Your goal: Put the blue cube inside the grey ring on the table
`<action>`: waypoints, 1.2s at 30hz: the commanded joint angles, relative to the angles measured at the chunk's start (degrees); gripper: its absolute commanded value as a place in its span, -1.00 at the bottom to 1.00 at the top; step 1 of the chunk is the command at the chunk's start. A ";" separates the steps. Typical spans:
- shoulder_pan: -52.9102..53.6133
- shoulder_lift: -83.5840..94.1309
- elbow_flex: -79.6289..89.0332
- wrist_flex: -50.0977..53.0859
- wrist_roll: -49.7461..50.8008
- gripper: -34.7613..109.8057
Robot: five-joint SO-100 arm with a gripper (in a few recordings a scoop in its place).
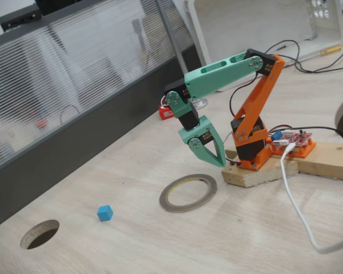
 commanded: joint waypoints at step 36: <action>0.88 -57.22 -71.54 0.88 0.62 -0.52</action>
